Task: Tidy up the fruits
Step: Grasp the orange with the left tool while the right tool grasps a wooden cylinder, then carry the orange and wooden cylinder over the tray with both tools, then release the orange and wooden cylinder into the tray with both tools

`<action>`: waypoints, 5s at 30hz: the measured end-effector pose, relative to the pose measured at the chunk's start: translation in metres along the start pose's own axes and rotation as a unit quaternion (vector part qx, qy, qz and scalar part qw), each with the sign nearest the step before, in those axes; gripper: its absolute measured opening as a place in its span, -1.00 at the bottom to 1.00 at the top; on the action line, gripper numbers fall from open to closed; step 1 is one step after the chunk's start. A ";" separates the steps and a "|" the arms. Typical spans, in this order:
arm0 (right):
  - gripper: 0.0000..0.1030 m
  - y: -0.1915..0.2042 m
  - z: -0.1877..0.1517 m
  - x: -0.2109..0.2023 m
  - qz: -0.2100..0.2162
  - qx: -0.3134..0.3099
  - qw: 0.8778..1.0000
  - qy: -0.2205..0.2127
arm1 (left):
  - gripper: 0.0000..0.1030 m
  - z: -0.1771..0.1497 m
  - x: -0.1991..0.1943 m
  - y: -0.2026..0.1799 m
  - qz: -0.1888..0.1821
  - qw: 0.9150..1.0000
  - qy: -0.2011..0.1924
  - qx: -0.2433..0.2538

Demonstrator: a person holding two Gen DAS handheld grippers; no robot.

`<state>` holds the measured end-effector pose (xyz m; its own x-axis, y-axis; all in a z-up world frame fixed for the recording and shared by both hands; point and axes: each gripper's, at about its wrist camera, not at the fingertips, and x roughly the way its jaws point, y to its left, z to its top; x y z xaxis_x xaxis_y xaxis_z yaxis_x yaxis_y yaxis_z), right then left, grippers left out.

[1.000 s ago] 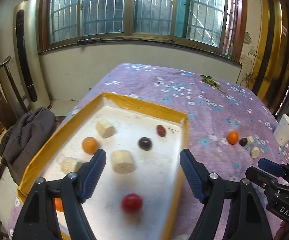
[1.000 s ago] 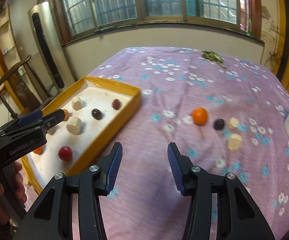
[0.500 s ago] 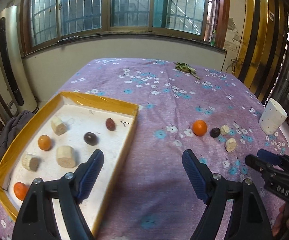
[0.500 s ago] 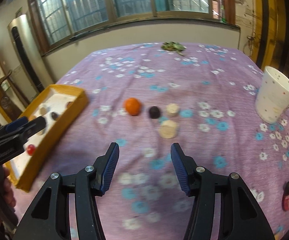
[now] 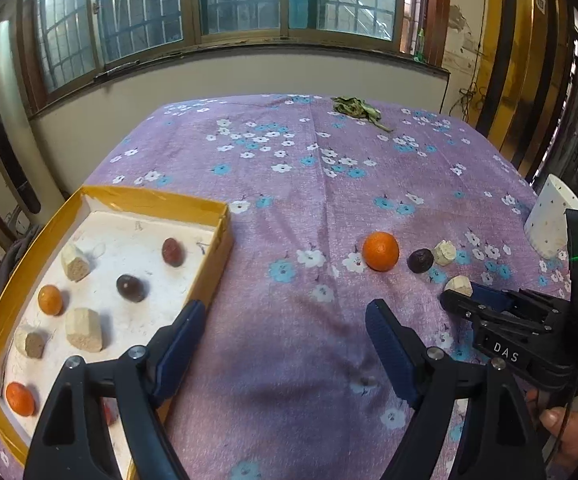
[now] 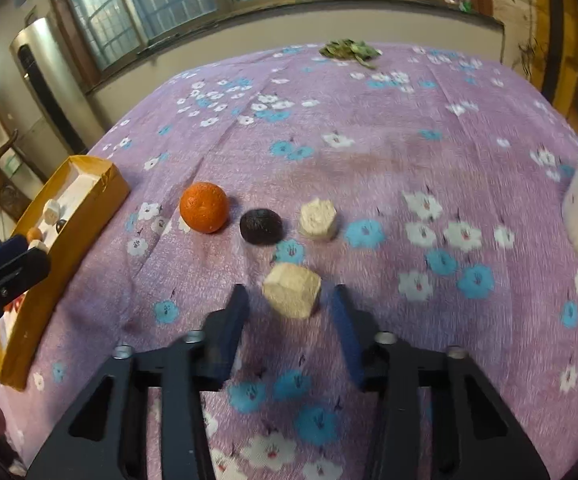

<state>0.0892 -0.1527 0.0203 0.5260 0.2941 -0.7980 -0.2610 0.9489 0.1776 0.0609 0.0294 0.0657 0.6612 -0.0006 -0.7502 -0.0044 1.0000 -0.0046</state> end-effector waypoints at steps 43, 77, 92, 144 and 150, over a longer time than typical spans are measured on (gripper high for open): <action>-0.43 0.002 -0.042 -0.055 -0.031 0.020 0.999 -0.015 | -0.29 -0.014 0.020 -0.008 -0.097 0.994 0.053 -0.019; -0.43 0.186 -0.012 -0.042 0.050 -0.068 0.996 -0.026 | -0.29 -0.043 -0.063 0.154 -0.060 0.994 -0.001 -0.086; -0.43 0.261 0.007 -0.011 0.090 -0.127 0.988 -0.008 | -0.29 -0.054 -0.045 0.223 -0.029 0.992 0.019 -0.118; -0.33 0.247 0.101 0.112 0.008 -0.083 0.994 0.069 | -0.17 0.054 0.099 0.244 -0.049 0.993 0.090 -0.053; -0.32 0.236 0.088 0.079 0.012 -0.063 0.997 0.047 | 0.20 0.044 0.070 0.241 -0.018 0.998 0.047 -0.037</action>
<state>0.1406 0.1049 0.0502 0.4418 0.2985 -0.8460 -0.3753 0.9180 0.1279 0.1392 0.2705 0.0410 0.5892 -0.0402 -0.8070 -0.0402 0.9961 -0.0790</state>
